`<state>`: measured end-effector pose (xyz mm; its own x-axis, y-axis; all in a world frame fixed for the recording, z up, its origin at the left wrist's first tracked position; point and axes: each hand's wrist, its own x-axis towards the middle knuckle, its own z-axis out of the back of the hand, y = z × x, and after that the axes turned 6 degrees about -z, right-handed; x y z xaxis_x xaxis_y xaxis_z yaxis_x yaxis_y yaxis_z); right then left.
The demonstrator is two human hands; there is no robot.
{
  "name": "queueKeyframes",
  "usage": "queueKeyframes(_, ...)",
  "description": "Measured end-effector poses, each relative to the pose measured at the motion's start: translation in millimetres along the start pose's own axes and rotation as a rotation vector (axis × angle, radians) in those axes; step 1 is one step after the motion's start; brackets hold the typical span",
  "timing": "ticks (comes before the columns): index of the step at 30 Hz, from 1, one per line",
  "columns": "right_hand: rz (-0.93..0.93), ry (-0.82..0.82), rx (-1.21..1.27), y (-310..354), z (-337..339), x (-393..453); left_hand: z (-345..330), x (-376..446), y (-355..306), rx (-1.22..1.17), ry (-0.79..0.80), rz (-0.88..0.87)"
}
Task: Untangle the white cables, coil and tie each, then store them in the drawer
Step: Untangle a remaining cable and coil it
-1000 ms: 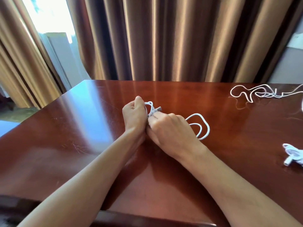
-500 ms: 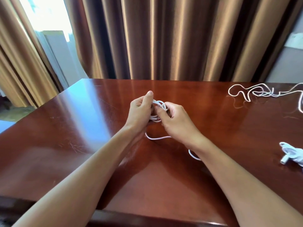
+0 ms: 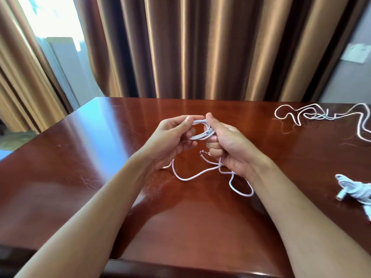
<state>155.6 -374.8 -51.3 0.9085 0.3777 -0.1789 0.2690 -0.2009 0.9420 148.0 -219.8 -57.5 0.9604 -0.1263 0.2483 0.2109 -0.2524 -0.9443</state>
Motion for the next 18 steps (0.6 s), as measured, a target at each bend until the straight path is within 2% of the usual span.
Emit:
queueKeyframes(5, 0.042, -0.073, 0.018, 0.6, 2.0, 2.6, 0.4, -0.9, 9.1, 0.199, -0.014, -0.106)
queueKeyframes(8, 0.069, -0.107, 0.022, -0.2, 4.3, 4.4, 2.2, -1.0, 17.5, 0.641, -0.041, -0.308)
queueKeyframes(10, 0.066, -0.116, 0.031, 0.2, 6.0, 4.3, 3.5, -1.0, 21.7, 0.860, 0.017, -0.438)
queueKeyframes(14, 0.045, -0.043, -0.026, -0.1, 5.2, 1.8, 7.2, -0.9, 26.5, 1.041, 0.200, -0.551)
queueKeyframes(18, 0.062, -0.025, -0.034, -3.8, 3.1, 4.0, 7.2, -0.7, 24.4, 1.105, 0.200, -0.605)
